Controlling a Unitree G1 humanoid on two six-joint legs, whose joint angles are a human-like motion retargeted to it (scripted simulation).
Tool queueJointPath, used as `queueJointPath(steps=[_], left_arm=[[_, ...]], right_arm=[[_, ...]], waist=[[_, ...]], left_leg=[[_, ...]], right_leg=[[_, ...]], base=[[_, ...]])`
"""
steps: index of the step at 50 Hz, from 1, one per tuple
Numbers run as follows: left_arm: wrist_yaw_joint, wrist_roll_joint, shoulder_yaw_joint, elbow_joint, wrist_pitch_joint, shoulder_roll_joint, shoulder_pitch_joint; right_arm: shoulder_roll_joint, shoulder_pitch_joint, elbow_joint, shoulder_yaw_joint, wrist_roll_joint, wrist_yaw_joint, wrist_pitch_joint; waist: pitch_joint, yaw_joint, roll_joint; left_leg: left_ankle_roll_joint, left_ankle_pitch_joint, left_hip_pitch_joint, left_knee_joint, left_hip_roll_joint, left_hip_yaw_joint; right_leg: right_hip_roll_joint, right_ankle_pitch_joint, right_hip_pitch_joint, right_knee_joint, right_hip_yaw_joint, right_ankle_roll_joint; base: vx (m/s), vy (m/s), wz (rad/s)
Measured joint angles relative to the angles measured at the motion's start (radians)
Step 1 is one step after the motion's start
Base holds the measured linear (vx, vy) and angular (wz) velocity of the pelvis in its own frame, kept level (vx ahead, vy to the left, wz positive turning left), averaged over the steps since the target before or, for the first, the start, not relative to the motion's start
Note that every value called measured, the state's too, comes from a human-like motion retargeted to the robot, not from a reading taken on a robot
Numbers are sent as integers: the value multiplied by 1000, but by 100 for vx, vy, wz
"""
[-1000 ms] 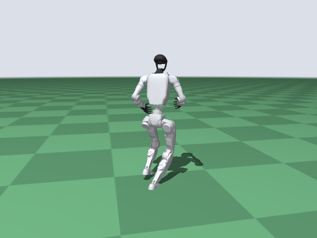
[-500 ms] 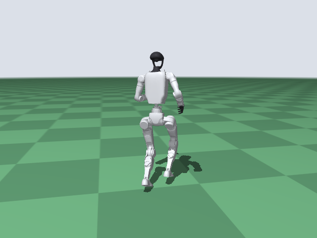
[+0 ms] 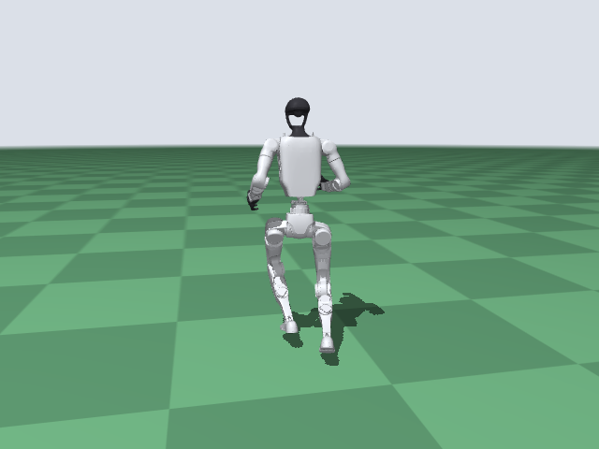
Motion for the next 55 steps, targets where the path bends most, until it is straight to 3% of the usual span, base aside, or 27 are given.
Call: queueJointPath(steps=[3,7,12,16,20,23,28,32,37,42,45,48,50,55], left_arm=[[-10,-6,9,-29,-8,12,28],[-14,-14,15,-69,-11,11,4],[28,66,7,-83,-27,-6,-116],[105,161,-8,-10,-30,-32,-327],[138,172,-24,19,-34,-63,-471],[135,148,-19,5,-45,-71,-516],[112,71,-23,-31,-80,-85,-506],[76,-12,-39,-47,-107,-99,-458],[15,-104,-62,-52,-98,-110,-385],[11,-128,-46,3,-52,-111,-296],[37,-108,-20,72,-26,-115,-245],[34,-111,-3,118,-13,-117,-170],[19,-126,5,121,-13,-107,-108],[-14,-179,19,88,-37,-91,38]], right_arm=[[12,15,-8,27,7,30,1],[25,34,-10,55,-8,85,14],[64,67,42,85,-70,127,40],[95,54,141,106,-136,137,56],[75,104,151,101,-126,161,47],[43,170,112,80,-94,182,35],[4,296,61,41,-38,191,24],[8,375,46,12,-5,177,23],[23,395,33,-23,26,143,23],[12,294,50,-44,-13,91,24],[-8,169,83,-44,-62,59,28],[-7,64,74,-45,-63,50,24],[5,28,40,-49,-38,52,17],[51,44,-62,-49,75,89,-9]], waist=[[-18,-16,-34],[-19,-58,-73],[1,-125,-120],[22,-179,-124],[3,-249,-91],[-10,-285,-41],[-32,-312,31],[-37,-295,75],[-13,-243,126],[32,-171,144],[66,-127,141],[60,-88,116],[41,-65,89],[-8,-35,6]], left_leg=[[-40,30,29,-223,-78,29],[-22,28,71,-336,-165,32],[114,-157,94,-163,-217,12],[122,-270,140,-93,-200,-31],[122,-295,234,-149,-195,-58],[72,-242,347,-222,-150,-77],[-70,6,498,-282,-48,-88],[-125,197,537,-187,50,-92],[-85,253,521,56,206,-93],[18,142,426,338,334,-106],[64,55,308,448,350,-120],[81,9,165,430,302,-98],[75,8,91,347,249,-68],[-1,55,48,-50,69,10]], right_leg=[[-76,167,26,44,-11,40],[-173,256,30,199,-22,16],[-257,234,-53,516,10,-55],[-234,196,-244,690,60,-100],[-199,159,-442,722,76,-108],[-150,158,-534,639,49,-99],[-75,176,-573,394,-23,-72],[-6,174,-529,208,-70,-56],[83,112,-415,53,-108,-80],[132,-115,-303,80,-114,-193],[145,-222,-245,102,-106,-226],[130,-256,-195,80,-78,-206],[99,-224,-160,52,-60,-172],[-16,107,-99,35,-18,-13]], base=[[70,8,75],[66,2,68],[64,-6,46],[64,-12,19],[69,-5,10],[75,-6,-23],[75,-12,-21],[70,-12,-10],[66,-10,4],[64,-10,20],[63,-6,28],[63,1,15],[64,6,4],[60,10,5]])
